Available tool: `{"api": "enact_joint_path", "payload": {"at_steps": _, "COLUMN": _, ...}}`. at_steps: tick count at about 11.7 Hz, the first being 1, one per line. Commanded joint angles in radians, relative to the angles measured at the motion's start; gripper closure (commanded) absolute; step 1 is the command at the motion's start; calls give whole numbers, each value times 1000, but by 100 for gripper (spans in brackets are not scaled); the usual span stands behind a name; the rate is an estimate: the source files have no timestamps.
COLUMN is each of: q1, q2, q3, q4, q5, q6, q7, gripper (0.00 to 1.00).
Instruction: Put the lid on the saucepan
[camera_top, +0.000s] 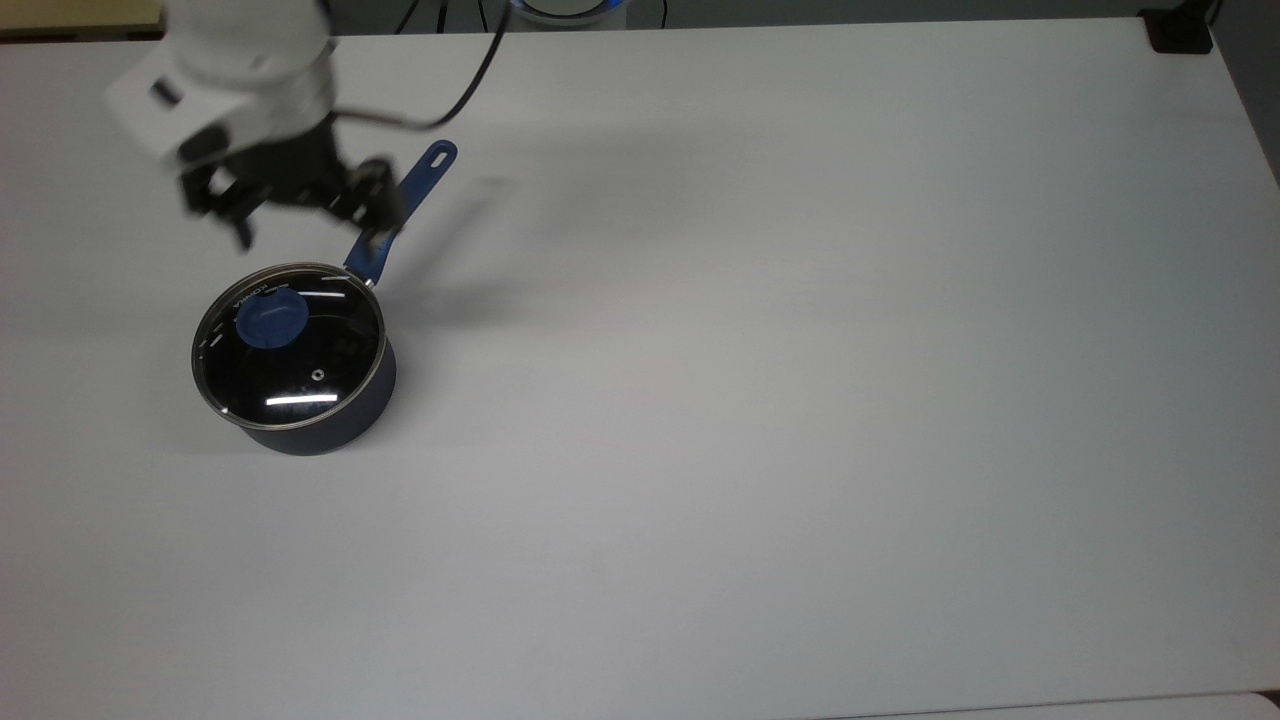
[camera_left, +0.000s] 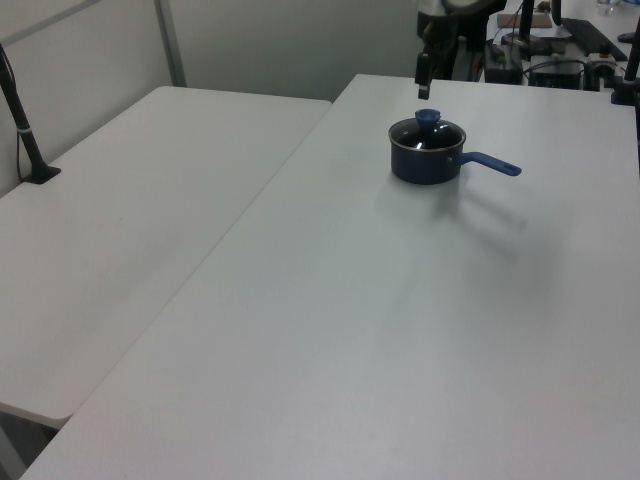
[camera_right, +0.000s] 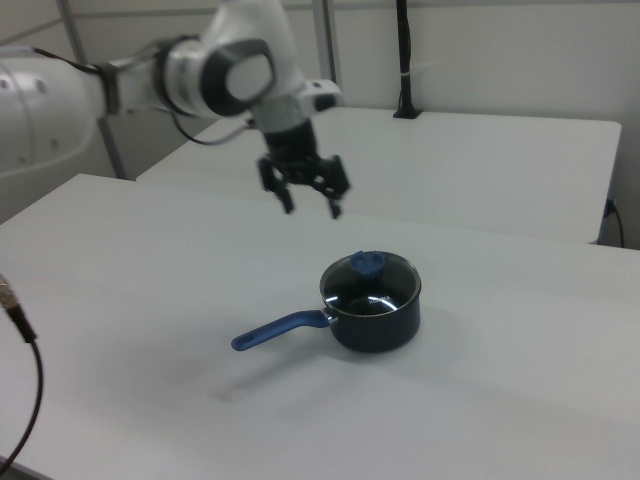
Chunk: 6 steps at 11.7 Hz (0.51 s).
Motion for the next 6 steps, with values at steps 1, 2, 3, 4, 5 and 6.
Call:
{"api": "enact_joint_path", "payload": {"at_steps": 1, "q1": -7, "q2": -169, "q3": 76, "q4": -100, "q5": -12, "q6": -169, "q7": 85, "gripper": 0}}
{"api": "enact_joint_path", "payload": {"at_steps": 2, "q1": -29, "q2": -194, "q3": 99, "q4": -101, "q5": -12, "q6": -187, "q7": 107, "gripper": 0}}
{"api": "enact_joint_path", "payload": {"at_steps": 3, "q1": -47, "q2": -206, "q3": 119, "q4": -107, "q5": -12, "q6": -187, "q7": 119, "gripper": 0}}
{"api": "enact_joint_path", "payload": {"at_steps": 4, "q1": -49, "q2": -208, "q3": 128, "q4": -112, "q5": -13, "q6": -184, "q7": 130, "gripper": 0}}
{"api": "enact_joint_path", "payload": {"at_steps": 5, "q1": -53, "q2": -210, "q3": 128, "q4": -112, "q5": -15, "q6": -185, "q7": 141, "gripper": 0}}
{"api": "enact_joint_path", "payload": {"at_steps": 6, "q1": -56, "q2": -216, "q3": 131, "q4": -113, "q5": -13, "q6": -185, "q7": 141, "gripper": 0}}
